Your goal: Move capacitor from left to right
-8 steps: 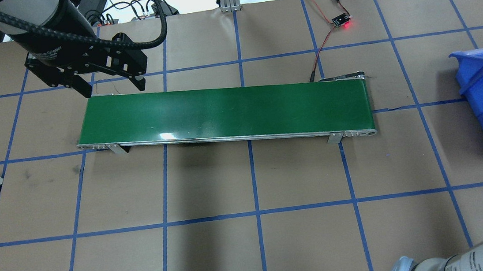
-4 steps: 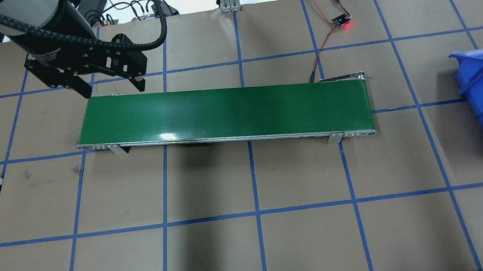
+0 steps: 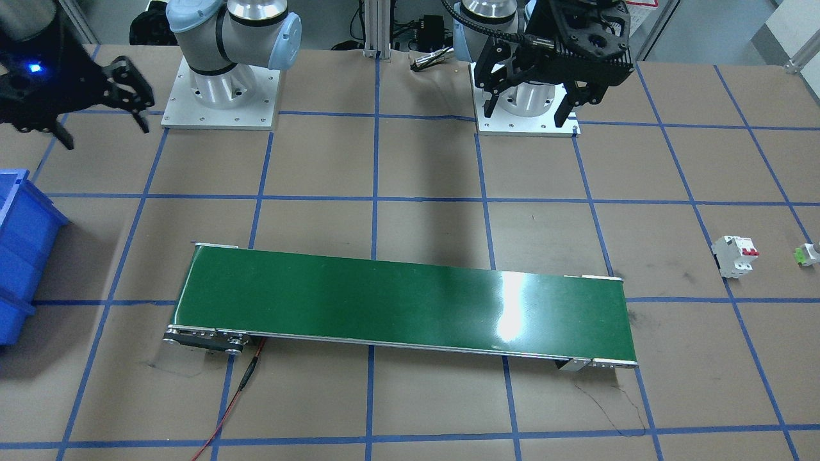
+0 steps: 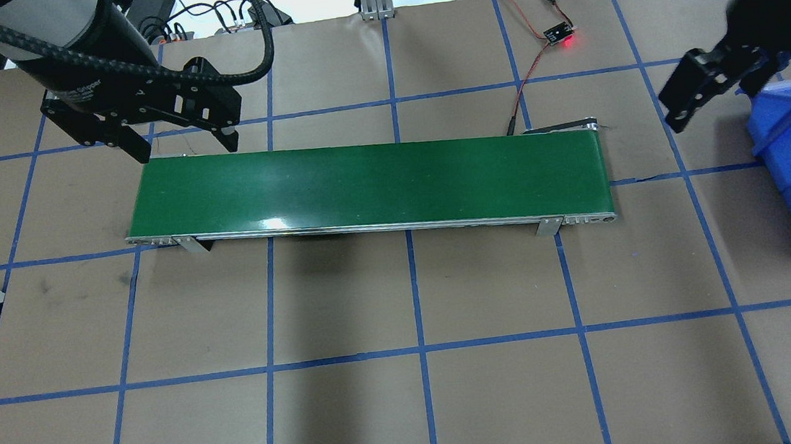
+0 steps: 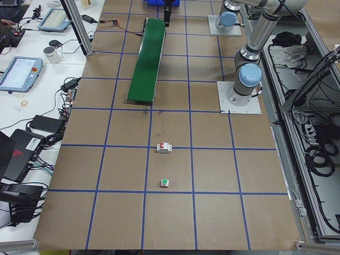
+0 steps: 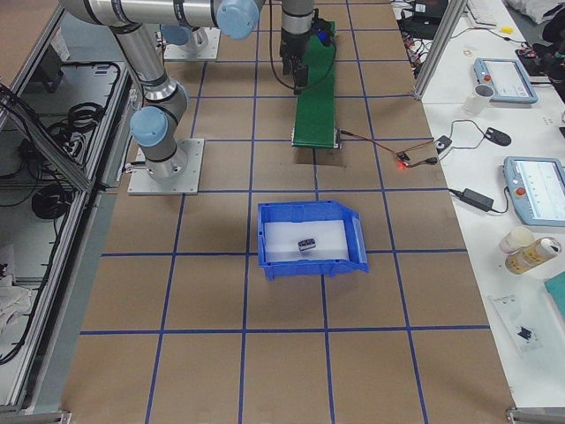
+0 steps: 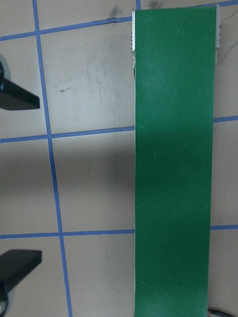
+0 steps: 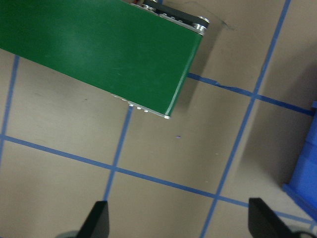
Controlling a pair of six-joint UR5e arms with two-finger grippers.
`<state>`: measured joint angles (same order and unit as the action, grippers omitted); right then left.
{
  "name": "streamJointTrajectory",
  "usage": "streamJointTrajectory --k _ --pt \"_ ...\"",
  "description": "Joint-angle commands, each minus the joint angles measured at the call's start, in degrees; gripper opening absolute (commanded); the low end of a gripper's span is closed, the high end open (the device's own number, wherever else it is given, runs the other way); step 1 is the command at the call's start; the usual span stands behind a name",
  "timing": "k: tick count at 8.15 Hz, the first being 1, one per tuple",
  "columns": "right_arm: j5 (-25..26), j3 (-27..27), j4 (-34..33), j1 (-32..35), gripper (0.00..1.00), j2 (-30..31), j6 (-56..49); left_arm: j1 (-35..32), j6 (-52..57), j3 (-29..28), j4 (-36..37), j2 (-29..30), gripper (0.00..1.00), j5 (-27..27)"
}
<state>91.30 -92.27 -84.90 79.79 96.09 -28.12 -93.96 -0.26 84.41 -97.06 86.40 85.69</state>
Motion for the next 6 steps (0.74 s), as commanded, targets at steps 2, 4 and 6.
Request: streamJointTrajectory --k 2,4,6 --pt "-0.51 2.35 2.20 17.66 1.00 -0.28 25.11 0.00 0.00 0.40 0.03 -0.27 1.00 0.00" --pt "-0.60 2.35 1.93 19.09 1.00 -0.72 25.48 0.00 0.00 0.49 0.03 -0.27 1.00 0.00" --pt "-0.07 2.35 1.93 19.09 1.00 -0.81 24.78 0.00 0.00 0.49 0.03 -0.27 1.00 0.00"
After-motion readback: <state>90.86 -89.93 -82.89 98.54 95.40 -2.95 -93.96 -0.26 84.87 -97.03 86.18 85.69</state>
